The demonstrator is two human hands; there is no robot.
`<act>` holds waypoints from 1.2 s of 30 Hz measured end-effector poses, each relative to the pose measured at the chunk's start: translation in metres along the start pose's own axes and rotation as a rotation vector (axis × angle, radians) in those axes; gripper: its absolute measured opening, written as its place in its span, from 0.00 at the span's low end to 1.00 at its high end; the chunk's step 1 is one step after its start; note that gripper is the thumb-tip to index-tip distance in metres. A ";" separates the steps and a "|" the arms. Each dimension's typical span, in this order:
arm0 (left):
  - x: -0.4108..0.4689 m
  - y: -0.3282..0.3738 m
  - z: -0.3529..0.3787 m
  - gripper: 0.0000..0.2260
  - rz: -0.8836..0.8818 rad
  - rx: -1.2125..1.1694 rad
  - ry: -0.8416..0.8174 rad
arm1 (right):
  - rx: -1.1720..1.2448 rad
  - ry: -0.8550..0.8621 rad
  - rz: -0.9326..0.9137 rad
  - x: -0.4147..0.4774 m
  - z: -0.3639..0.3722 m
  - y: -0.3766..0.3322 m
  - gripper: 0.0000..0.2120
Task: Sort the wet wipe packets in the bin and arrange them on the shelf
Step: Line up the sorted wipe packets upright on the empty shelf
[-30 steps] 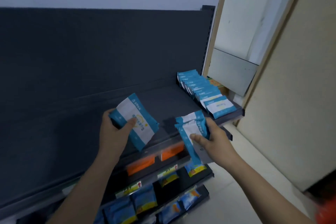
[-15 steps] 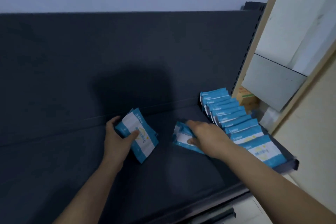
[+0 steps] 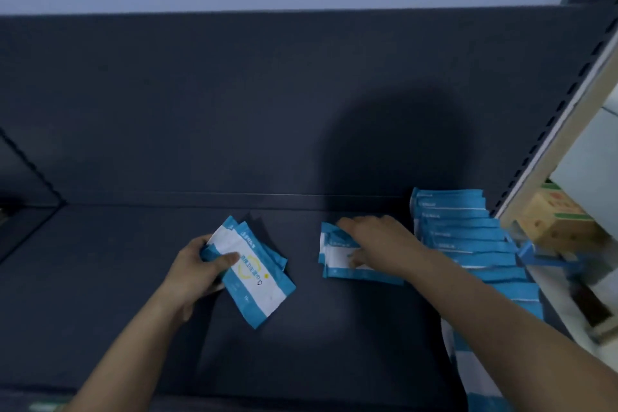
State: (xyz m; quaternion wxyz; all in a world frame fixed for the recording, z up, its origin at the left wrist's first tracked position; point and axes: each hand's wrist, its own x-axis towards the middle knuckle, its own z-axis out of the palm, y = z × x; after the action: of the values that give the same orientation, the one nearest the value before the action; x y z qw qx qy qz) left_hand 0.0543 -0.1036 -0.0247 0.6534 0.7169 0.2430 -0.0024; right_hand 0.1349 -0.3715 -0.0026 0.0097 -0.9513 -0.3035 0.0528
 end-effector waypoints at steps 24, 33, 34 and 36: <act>0.025 0.007 0.076 0.14 -0.031 -0.444 -0.161 | -0.092 0.429 0.258 0.022 0.030 0.036 0.30; 0.020 -0.002 0.125 0.14 -0.093 -0.490 -0.280 | 0.711 0.060 0.335 -0.021 0.020 0.018 0.29; 0.019 -0.005 0.129 0.15 -0.079 -0.429 -0.291 | 0.662 0.033 0.352 -0.023 0.023 0.017 0.31; 0.020 -0.008 0.133 0.18 0.017 -0.183 -0.280 | 0.558 0.042 0.401 -0.025 0.023 0.017 0.32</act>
State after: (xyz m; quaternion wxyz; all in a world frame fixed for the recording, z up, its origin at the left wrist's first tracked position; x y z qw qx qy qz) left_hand 0.1110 -0.2207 -0.0584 0.7434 0.6492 0.1427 -0.0743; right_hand 0.1220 -0.4002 -0.0241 0.2653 -0.9536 -0.0840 0.1152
